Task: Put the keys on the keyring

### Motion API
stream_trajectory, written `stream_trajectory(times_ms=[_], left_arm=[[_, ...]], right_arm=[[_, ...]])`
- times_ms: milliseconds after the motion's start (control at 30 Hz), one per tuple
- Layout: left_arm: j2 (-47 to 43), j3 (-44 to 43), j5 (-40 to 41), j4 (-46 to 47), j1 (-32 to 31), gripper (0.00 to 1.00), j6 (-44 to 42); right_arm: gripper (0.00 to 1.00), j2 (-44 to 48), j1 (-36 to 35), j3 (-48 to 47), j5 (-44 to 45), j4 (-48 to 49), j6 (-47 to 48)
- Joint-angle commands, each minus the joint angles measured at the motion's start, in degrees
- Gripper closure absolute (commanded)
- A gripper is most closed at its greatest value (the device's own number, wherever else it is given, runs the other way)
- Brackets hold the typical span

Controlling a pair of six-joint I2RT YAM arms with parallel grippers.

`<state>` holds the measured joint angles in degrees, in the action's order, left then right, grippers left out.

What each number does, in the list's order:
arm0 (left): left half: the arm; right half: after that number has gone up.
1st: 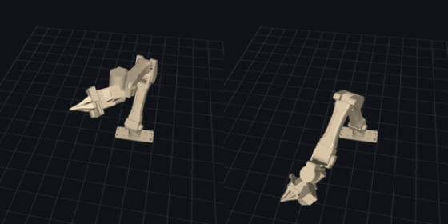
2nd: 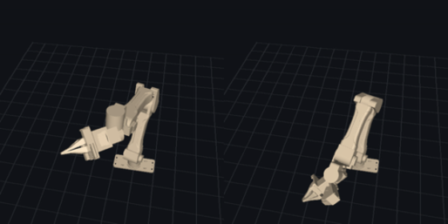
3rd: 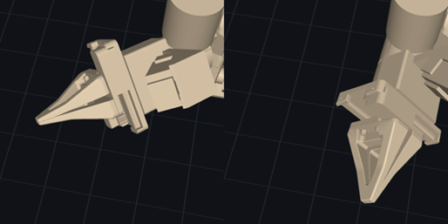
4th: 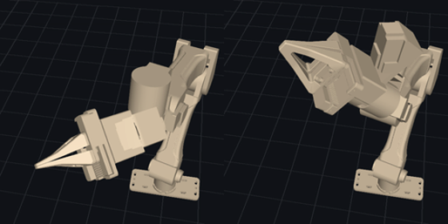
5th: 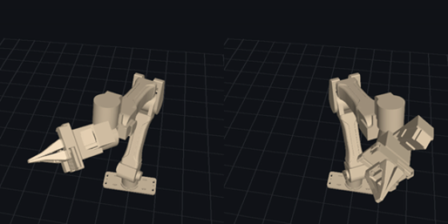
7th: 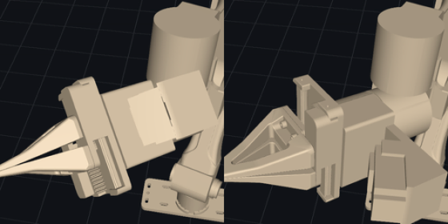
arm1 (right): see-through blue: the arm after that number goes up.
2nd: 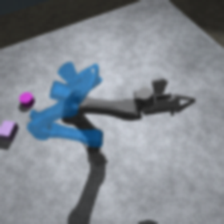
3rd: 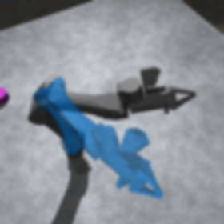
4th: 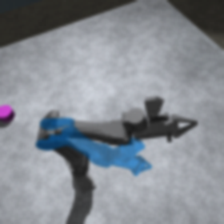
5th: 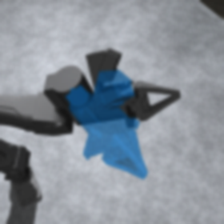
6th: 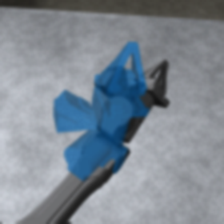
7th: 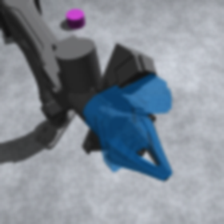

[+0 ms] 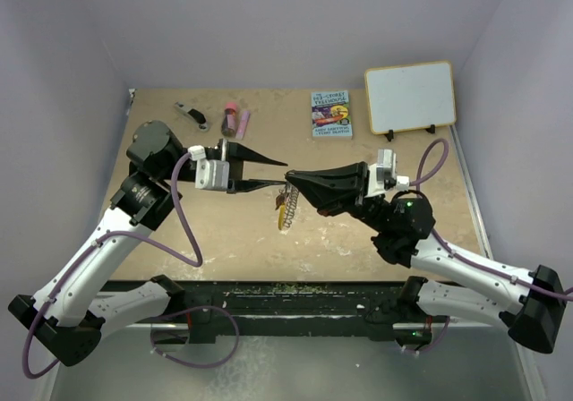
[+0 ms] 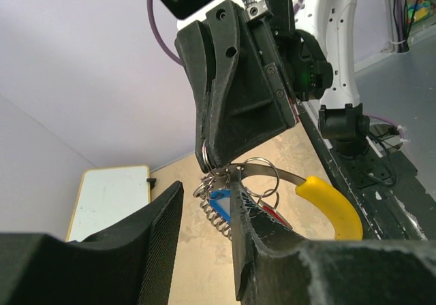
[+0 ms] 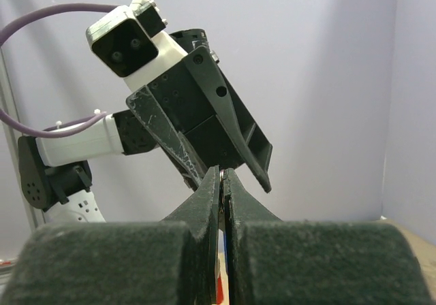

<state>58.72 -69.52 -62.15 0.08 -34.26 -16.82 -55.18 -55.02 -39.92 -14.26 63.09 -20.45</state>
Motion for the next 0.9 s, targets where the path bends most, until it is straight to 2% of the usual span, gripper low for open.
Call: stream_trajectory(times_ms=[0,167,233,600,700,867], left_arm=[[-1.2,0.3,-3.0,4.6,-0.3,0.66,3.4],[-1.6,0.4,-3.8,3.4,-0.3,0.93,3.0],[-1.7,0.6,-3.7,3.4,-0.3,0.96,2.9],[-2.5,0.6,-3.4,2.7,-0.3,0.96,2.9],[-2.7,0.6,-3.0,2.6,-0.3,0.87,3.0],[-2.7,0.9,-3.4,5.3,-0.3,0.82,6.2]], right_arm=[[1.00,-0.6,-0.3,0.4,-0.8,8.8,-1.8],[1.00,-3.1,-0.3,0.7,-2.4,14.4,-3.7],[1.00,-3.9,-0.3,0.3,-2.6,15.1,-3.9],[1.00,-5.3,-0.2,-0.1,-4.8,19.5,-6.1],[1.00,-5.3,-0.3,0.0,-5.0,20.2,-6.4],[1.00,-6.1,-0.3,-0.4,-5.2,20.6,-6.3]])
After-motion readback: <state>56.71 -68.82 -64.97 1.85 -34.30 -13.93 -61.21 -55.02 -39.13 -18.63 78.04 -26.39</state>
